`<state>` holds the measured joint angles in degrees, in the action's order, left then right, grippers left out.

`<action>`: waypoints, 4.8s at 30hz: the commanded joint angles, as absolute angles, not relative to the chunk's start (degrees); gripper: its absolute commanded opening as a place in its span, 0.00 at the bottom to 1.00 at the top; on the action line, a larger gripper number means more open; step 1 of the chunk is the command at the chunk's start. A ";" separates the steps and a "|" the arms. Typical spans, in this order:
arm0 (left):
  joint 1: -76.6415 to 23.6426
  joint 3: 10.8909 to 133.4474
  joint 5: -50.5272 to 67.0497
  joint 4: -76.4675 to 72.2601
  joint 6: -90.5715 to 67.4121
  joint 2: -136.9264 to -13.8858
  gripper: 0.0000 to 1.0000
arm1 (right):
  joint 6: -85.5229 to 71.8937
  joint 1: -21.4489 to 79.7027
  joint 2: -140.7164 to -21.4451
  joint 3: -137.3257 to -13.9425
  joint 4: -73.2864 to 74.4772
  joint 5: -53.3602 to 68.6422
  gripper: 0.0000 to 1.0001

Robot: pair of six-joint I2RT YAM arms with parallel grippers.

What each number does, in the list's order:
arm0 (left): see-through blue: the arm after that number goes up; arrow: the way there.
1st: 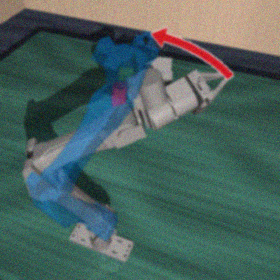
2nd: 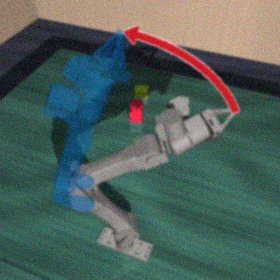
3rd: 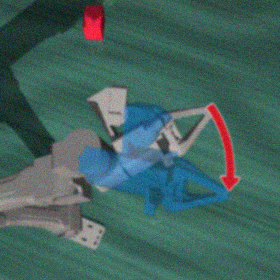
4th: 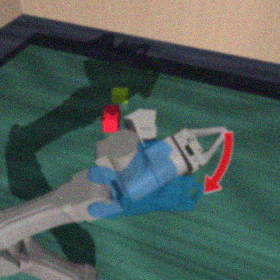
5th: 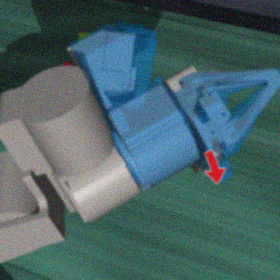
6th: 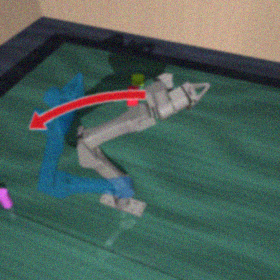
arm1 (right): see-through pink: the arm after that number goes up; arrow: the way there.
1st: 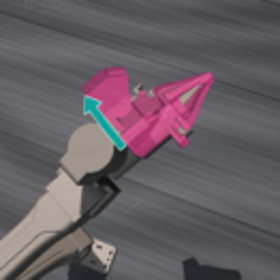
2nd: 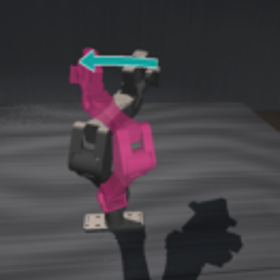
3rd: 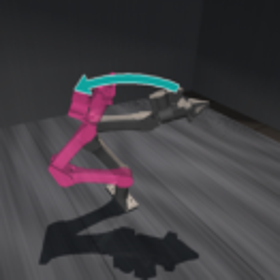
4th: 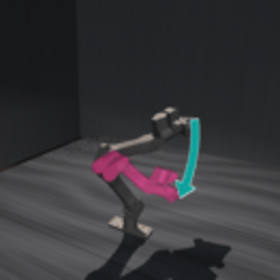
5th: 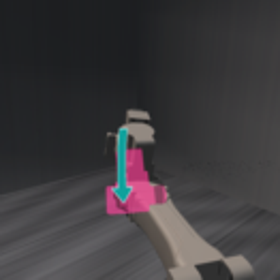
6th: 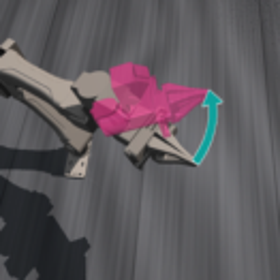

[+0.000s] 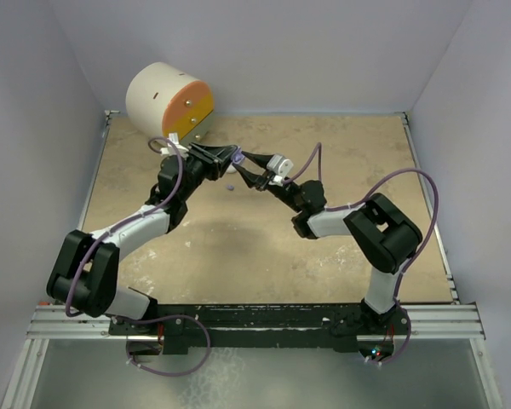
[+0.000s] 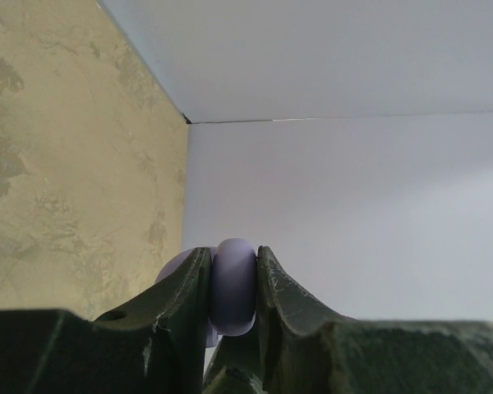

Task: Insert the wireless bluetooth earbuds into the charging case
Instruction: Place the earbud in the charging case, then adjust the earbud at the center of the board.

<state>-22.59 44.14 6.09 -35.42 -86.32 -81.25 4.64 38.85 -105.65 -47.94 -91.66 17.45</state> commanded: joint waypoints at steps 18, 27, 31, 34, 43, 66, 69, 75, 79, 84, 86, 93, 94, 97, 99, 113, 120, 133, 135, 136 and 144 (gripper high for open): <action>-15.59 39.50 7.64 -42.82 -89.29 -80.86 0.00 | 1.58 38.59 -88.29 -49.97 -73.23 -3.08 0.48; -8.58 35.05 9.31 -42.09 -90.76 -75.24 0.00 | -2.23 38.82 -101.91 -71.42 -36.71 2.11 0.48; -7.90 32.06 9.87 -42.36 -91.51 -72.46 0.00 | -4.35 38.81 -106.20 -74.69 -33.34 3.78 0.50; -7.37 30.70 10.28 -41.60 -91.50 -70.66 0.00 | -4.99 38.83 -109.60 -77.47 -30.68 5.91 0.53; -6.78 28.78 11.49 -41.94 -91.94 -69.32 0.00 | -9.39 38.84 -116.18 -81.09 -29.71 12.91 0.56; -5.90 26.92 12.43 -44.46 -92.92 -70.77 0.00 | -13.96 38.85 -124.88 -87.64 -25.55 21.53 0.57; -5.74 26.82 12.52 -44.60 -92.99 -70.68 0.00 | -14.52 38.83 -126.19 -89.10 -24.13 21.88 0.57; -5.47 26.92 12.80 -44.83 -93.08 -70.94 0.00 | -15.36 38.85 -128.06 -90.81 -21.42 19.52 0.57; -5.36 26.85 12.87 -44.85 -93.15 -71.08 0.00 | -15.60 38.91 -128.88 -91.36 -20.97 18.23 0.57; -5.19 27.15 13.13 -44.92 -93.12 -71.37 0.00 | -16.08 38.91 -129.86 -92.08 -21.51 17.83 0.57; -5.19 27.37 13.31 -44.77 -93.06 -71.44 0.00 | -16.47 38.83 -130.21 -92.47 -21.69 17.71 0.57; -4.94 27.86 13.60 -44.38 -92.83 -71.63 0.00 | -16.95 38.76 -131.95 -94.30 -19.96 15.06 0.57; -4.92 27.92 13.59 -44.17 -92.75 -71.70 0.00 | -16.96 38.78 -132.00 -94.31 -19.83 14.65 0.57; -4.84 28.04 13.63 -43.96 -92.63 -71.65 0.00 | -17.05 38.78 -132.26 -94.23 -19.11 13.45 0.57; -4.83 28.13 13.77 -43.92 -92.55 -71.65 0.00 | -16.98 38.82 -132.31 -94.11 -18.89 13.11 0.57; -4.75 28.26 13.70 -43.46 -92.45 -71.51 0.00 | -14.40 38.86 -132.54 -93.12 -15.11 13.96 0.58; -4.75 28.00 13.33 -43.05 -92.41 -70.82 0.00 | -11.38 38.94 -133.10 -93.32 -12.64 16.83 0.58; -4.75 27.49 12.90 -42.49 -92.46 -69.81 0.00 | -2.10 39.52 -134.20 -92.78 -5.21 24.71 0.55; -4.75 27.48 12.84 -42.34 -92.48 -69.72 0.00 | 0.10 39.50 -134.21 -92.50 -3.62 24.87 0.55; -4.75 27.43 12.83 -42.28 -92.52 -69.65 0.00 | 0.97 39.48 -134.27 -92.52 -2.62 24.80 0.55; -4.75 27.27 12.61 -41.99 -92.55 -69.14 0.00 | 7.93 39.46 -133.52 -90.68 3.96 22.68 0.52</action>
<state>-5.26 26.98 13.08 -40.86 -92.42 -71.11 3.79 38.98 -132.86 -93.54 -9.98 23.66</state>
